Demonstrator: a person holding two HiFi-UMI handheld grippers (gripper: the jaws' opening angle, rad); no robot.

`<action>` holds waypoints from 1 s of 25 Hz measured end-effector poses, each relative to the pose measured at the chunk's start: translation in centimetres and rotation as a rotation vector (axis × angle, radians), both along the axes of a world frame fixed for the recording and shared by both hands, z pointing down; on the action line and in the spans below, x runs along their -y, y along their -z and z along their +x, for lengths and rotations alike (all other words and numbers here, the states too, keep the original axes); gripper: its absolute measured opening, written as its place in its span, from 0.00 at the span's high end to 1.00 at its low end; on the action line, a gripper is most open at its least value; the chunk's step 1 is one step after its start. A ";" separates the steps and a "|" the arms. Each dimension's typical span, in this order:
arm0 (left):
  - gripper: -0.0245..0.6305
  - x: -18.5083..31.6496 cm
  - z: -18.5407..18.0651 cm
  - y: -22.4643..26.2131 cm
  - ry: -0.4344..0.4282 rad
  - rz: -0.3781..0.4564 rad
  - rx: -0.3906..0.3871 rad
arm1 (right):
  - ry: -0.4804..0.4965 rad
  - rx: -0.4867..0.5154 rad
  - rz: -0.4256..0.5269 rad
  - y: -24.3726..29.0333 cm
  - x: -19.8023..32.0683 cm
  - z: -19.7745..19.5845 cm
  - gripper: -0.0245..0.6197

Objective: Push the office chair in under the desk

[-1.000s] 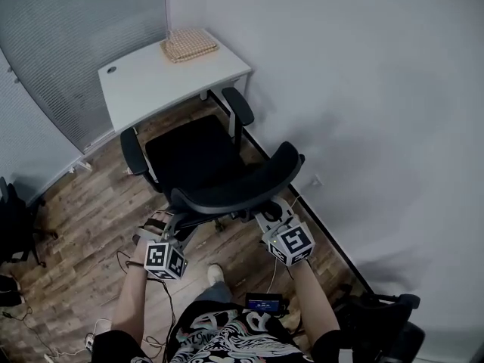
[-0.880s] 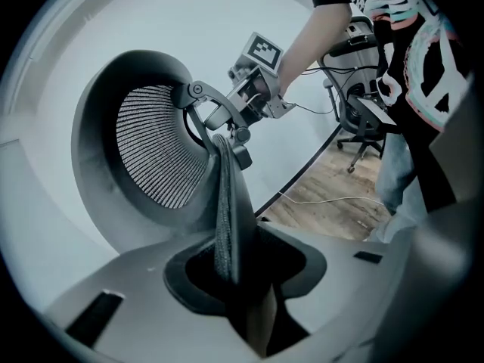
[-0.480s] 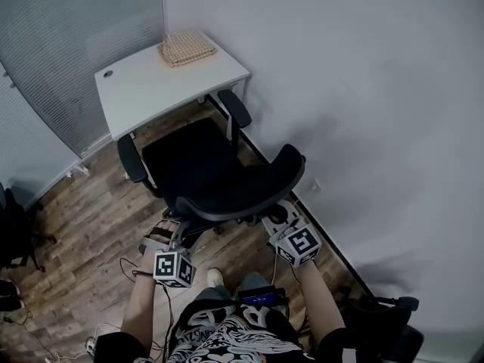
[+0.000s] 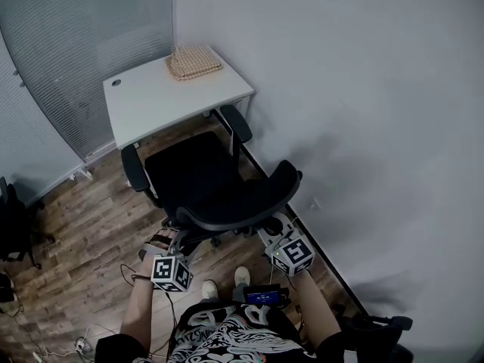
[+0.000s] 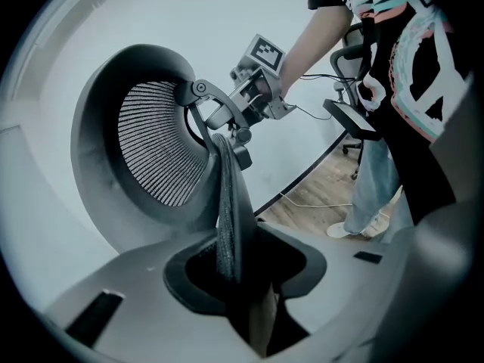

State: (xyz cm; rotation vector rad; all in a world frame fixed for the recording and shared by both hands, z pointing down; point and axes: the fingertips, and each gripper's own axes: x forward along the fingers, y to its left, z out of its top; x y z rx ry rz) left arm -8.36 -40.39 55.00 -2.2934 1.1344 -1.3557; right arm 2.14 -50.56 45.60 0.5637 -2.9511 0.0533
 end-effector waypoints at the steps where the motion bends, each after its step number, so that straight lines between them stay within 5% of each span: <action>1: 0.74 0.1 0.1 0.0 0.003 -0.002 -0.001 | 0.003 0.000 -0.001 0.0 0.1 0.0 0.90; 25: 0.74 2.3 1.0 -0.2 0.038 -0.004 -0.006 | 0.030 0.002 0.004 -0.3 2.8 0.6 0.90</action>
